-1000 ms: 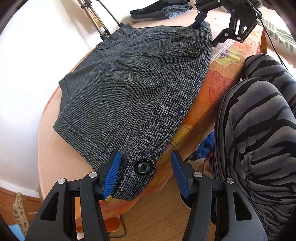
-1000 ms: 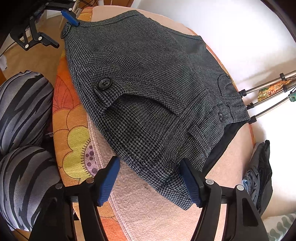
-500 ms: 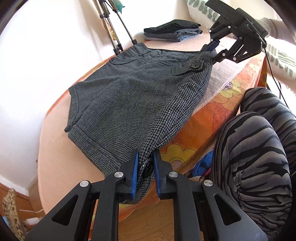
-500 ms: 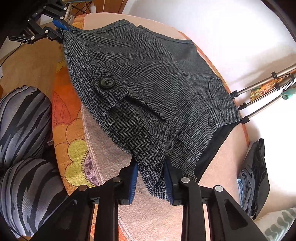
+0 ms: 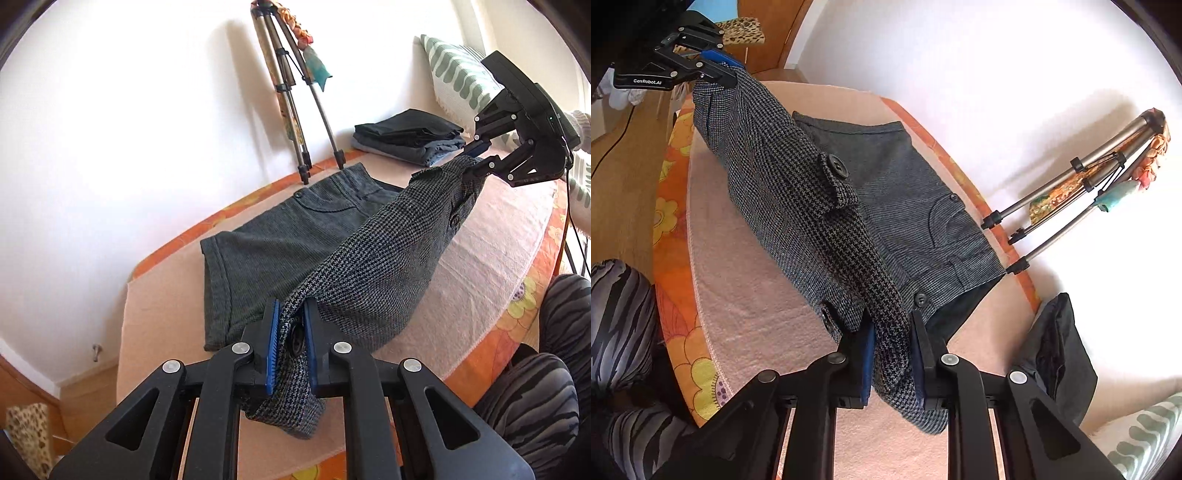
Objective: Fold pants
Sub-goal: 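Lift the held hem and fold one leg over the other with both tools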
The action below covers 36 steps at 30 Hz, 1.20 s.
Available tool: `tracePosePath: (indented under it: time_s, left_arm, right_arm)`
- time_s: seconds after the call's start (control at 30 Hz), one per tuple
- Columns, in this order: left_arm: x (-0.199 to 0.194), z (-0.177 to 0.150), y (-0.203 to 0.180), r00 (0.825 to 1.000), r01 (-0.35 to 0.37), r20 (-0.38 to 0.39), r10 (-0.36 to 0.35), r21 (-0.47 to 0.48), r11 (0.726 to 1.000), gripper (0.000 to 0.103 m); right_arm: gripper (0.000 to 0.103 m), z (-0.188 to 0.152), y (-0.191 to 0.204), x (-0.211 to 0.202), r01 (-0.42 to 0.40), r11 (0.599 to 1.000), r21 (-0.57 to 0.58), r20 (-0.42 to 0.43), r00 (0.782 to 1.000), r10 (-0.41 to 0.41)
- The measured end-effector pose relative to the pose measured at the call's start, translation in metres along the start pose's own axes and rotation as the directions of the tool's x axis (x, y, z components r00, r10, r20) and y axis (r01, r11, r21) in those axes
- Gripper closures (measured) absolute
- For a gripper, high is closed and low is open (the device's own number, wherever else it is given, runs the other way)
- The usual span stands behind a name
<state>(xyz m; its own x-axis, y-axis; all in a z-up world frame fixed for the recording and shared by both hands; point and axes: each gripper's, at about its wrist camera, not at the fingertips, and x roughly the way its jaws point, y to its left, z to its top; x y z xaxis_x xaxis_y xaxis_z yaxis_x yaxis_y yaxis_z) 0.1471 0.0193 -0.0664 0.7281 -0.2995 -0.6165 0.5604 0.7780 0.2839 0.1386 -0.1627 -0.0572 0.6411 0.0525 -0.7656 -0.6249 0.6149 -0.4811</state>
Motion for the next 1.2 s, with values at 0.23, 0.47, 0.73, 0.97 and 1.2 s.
tracePosePath:
  time_s: [0.23,0.47,0.73,0.97,1.2]
  left_arm:
    - [0.048,0.046,0.049,0.999,-0.036,0.023,0.036,-0.011,0.999,0.093]
    - [0.115,0.086,0.090,0.997,-0.076,0.005,0.075,0.025,0.997,0.095]
    - [0.204,0.102,0.126,0.994,-0.087,-0.068,0.089,0.033,0.996,0.100]
    - [0.230,0.100,0.178,0.993,-0.088,-0.093,0.077,-0.122,0.989,0.100]
    - [0.223,0.072,0.202,0.992,0.075,-0.068,-0.102,-0.324,0.943,0.070]
  right_arm:
    - [0.089,0.034,-0.045,0.022,0.030,0.999,0.029,0.000,1.000,-0.030]
    - [0.090,0.066,-0.102,0.075,0.035,0.996,0.084,-0.025,0.999,-0.033]
    - [0.091,0.084,-0.154,0.160,0.022,0.986,0.166,-0.092,0.996,-0.007]
    - [0.091,0.080,-0.167,0.219,0.017,0.981,0.194,-0.164,0.986,0.016]
    - [0.090,0.064,-0.160,0.245,-0.006,0.970,0.244,-0.173,0.984,0.049]
